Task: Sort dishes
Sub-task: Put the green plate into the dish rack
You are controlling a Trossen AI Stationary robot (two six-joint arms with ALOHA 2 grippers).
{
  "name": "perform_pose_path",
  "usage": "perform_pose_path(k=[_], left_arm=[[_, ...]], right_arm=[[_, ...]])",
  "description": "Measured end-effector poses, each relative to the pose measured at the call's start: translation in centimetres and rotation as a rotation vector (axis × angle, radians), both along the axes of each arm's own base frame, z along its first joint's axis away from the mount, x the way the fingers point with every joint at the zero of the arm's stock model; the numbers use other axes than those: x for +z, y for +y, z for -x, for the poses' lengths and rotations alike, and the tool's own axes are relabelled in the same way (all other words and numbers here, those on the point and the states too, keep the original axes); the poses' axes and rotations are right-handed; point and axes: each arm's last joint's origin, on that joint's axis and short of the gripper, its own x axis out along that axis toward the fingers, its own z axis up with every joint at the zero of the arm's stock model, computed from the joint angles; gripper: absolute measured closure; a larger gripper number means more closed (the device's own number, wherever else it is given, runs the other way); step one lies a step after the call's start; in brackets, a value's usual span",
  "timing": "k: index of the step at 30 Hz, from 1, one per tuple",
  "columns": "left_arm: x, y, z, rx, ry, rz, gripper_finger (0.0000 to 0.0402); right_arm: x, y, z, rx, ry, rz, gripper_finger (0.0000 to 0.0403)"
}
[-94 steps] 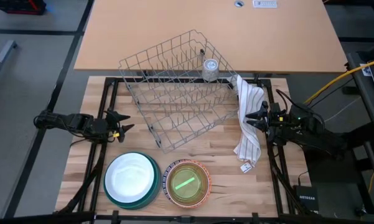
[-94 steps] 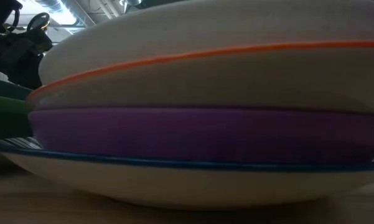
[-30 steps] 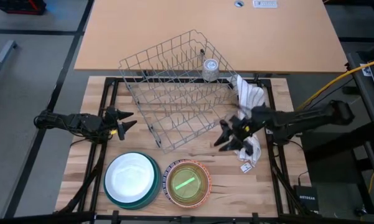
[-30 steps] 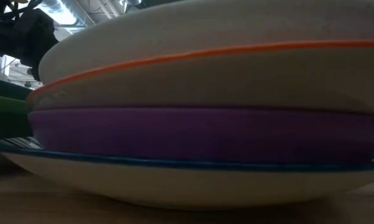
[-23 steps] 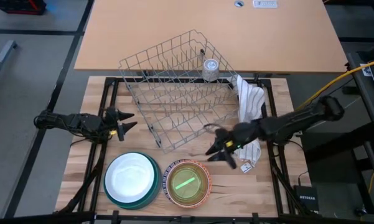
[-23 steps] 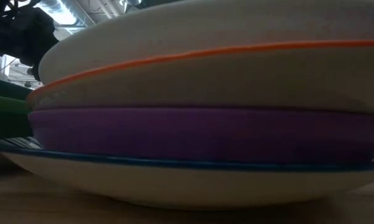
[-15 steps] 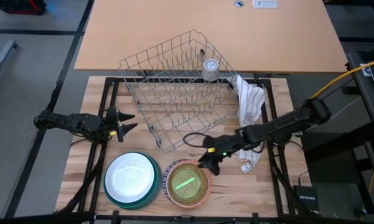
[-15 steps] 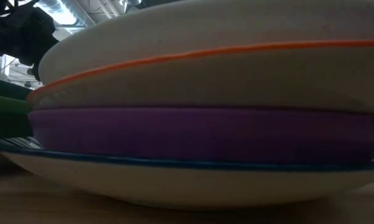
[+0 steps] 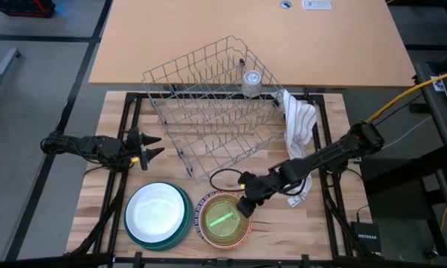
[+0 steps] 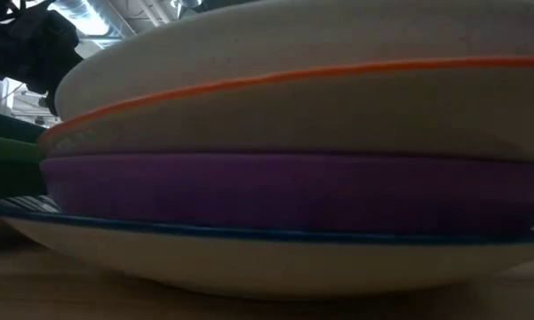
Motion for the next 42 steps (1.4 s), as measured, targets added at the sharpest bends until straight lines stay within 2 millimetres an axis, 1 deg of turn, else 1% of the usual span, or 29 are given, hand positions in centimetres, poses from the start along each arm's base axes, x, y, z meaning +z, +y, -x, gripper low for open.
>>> perform_pose_path(k=[4,9,14,24,37,39,42], left_arm=[[0.0,0.0,0.0,0.0,0.0,0.0,0.0164],[0.0,0.0,0.0,0.0,0.001,0.0,0.0164],[0.0,0.0,0.0,0.0,0.005,-0.001,0.0164],[0.0,0.0,0.0,0.0,0.006,-0.001,0.0164],[0.0,0.0,0.0,0.0,0.006,-0.001,0.0164],[0.0,0.0,0.0,0.0,0.005,-0.001,0.0164],[0.0,0.0,0.0,0.0,0.005,-0.001,0.0164]], right_arm=[[-0.7,0.6,-0.1,-0.042,0.04,-0.032,0.0246],[-2.6,1.5,-0.5,-0.065,0.118,-0.043,0.0246],[-3.9,1.7,-0.8,-0.074,0.168,-0.048,0.0246],[-4.1,1.7,-0.8,-0.077,0.173,-0.043,0.0246],[-5.7,2.0,-1.6,-0.093,0.195,-0.048,0.0248],[-6.0,2.0,-1.7,-0.095,0.197,-0.047,0.0255],[-6.2,2.1,-1.8,-0.095,0.192,-0.05,0.0278]])
